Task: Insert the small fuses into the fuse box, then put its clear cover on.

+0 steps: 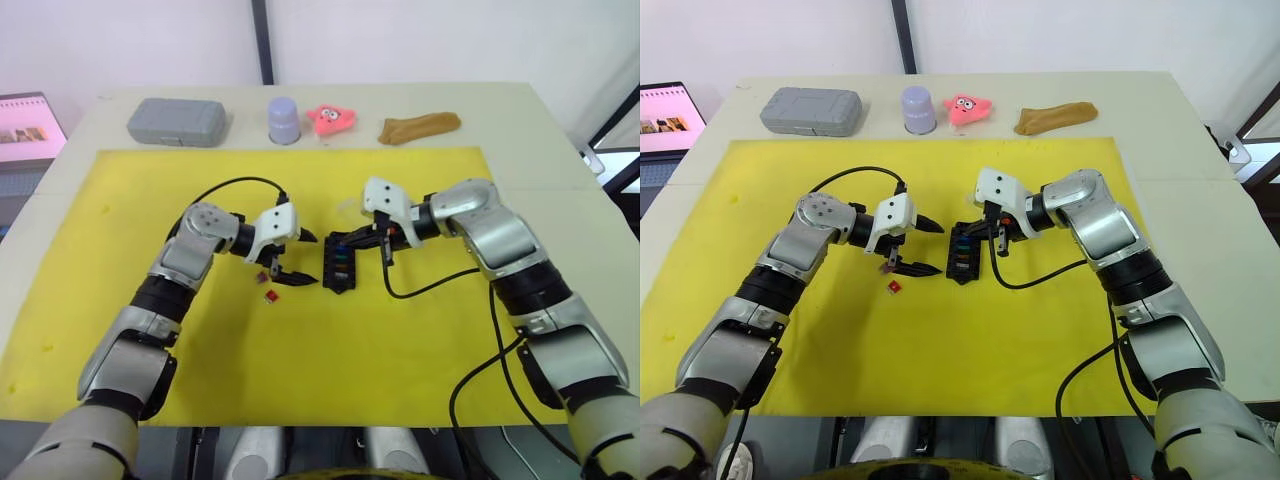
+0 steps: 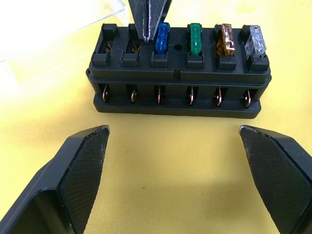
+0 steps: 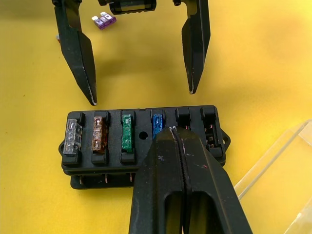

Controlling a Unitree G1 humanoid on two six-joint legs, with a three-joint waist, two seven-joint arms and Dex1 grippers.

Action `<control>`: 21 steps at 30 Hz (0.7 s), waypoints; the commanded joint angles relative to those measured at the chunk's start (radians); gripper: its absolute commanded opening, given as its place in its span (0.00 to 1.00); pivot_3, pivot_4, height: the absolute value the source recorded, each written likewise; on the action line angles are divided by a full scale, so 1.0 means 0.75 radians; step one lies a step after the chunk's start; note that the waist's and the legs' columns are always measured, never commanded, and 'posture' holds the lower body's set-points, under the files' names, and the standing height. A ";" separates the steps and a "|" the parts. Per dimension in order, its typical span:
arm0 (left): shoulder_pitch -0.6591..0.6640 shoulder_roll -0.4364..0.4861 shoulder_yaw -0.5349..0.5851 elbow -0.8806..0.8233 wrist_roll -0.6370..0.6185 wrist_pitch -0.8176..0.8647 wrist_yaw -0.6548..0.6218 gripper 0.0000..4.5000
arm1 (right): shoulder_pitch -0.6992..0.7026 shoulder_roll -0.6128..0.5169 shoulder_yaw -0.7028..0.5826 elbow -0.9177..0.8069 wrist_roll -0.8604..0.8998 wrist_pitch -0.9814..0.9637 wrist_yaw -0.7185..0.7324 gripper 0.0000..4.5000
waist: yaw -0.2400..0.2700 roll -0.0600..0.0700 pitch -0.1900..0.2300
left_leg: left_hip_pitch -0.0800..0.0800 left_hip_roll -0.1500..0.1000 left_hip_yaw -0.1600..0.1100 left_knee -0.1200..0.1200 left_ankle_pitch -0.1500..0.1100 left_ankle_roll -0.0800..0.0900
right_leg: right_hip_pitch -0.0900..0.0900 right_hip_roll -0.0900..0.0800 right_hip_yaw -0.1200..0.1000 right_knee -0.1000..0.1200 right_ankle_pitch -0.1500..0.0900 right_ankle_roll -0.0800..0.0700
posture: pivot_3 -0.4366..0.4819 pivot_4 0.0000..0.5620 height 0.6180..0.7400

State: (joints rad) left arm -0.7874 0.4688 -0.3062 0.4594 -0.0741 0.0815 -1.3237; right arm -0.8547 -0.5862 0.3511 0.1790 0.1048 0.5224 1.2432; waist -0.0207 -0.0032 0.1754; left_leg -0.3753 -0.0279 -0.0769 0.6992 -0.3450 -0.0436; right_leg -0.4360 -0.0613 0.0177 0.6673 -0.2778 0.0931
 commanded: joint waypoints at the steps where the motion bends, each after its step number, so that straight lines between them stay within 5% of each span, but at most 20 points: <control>1: -0.021 0.011 0.024 -0.032 -0.004 -0.010 0.001 1.00 | -0.049 0.005 -0.049 -0.036 0.040 0.046 0.005 0.00 | 0.000 0.000 0.000 | 0.000 0.000 0.000 0.000 0.000 0.000 | 0.000 0.000 0.000 0.000 0.000 0.000 | 0.48 0.27 1.00; 21: -0.019 0.011 0.023 -0.037 -0.004 -0.010 0.003 1.00 | 0.024 -0.017 -0.002 -0.086 0.030 0.044 0.000 0.00 | -0.001 0.000 0.000 | 0.000 0.000 0.000 0.000 0.000 0.000 | 0.000 0.000 0.000 0.000 0.000 0.000 | 0.48 0.27 1.00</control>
State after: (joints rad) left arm -0.7874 0.4688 -0.3062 0.4591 -0.0741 0.0816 -1.3234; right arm -0.8396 -0.5875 0.3447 0.1199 0.1398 0.5779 1.2415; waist -0.0211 -0.0032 0.1754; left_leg -0.3754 -0.0280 -0.0768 0.6992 -0.3450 -0.0436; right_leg -0.4361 -0.0613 0.0178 0.6674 -0.2778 0.0931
